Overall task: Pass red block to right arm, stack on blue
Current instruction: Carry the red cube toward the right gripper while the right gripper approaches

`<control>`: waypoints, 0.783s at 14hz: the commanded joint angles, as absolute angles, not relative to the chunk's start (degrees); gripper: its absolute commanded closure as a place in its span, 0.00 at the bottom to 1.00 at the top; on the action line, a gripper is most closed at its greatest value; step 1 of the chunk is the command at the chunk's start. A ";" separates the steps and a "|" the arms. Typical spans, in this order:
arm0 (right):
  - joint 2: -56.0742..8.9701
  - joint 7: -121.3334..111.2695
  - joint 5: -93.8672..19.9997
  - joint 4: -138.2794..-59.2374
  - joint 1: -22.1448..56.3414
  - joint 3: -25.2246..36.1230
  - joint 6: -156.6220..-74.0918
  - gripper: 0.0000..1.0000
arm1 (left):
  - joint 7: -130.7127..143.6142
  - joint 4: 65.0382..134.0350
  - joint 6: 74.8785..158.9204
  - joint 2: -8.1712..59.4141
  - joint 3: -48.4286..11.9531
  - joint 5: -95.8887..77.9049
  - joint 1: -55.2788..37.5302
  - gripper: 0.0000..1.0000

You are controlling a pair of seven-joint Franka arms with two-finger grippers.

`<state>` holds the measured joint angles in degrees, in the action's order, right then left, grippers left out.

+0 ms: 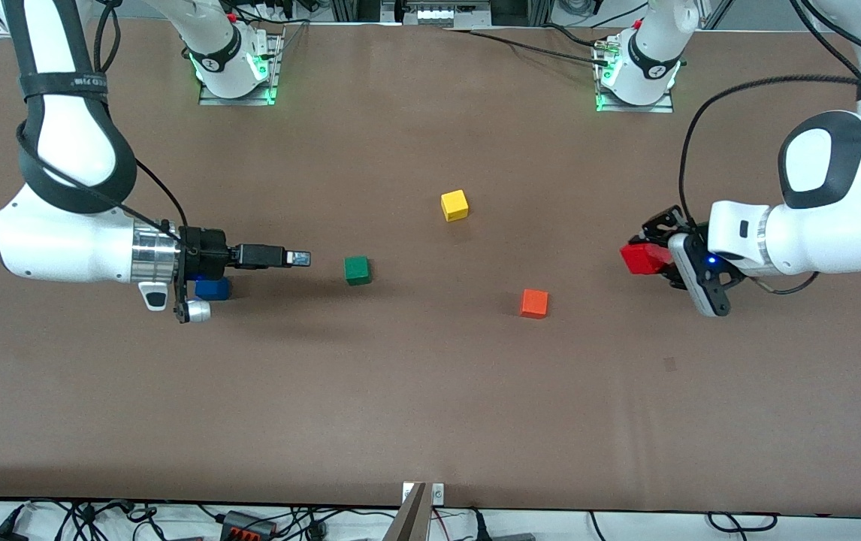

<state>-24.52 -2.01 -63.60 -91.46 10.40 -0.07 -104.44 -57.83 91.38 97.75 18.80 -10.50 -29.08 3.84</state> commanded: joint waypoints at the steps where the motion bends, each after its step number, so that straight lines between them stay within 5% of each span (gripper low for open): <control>1: -27.24 -2.64 -70.55 -90.35 10.28 -0.17 -103.62 0.00 | -68.69 91.32 96.77 18.54 -12.65 -39.07 4.22 0.84; 11: -35.59 -15.29 -93.77 -90.61 10.28 -0.17 -89.91 0.00 | -111.42 93.42 113.02 25.31 -19.42 -79.94 0.71 0.85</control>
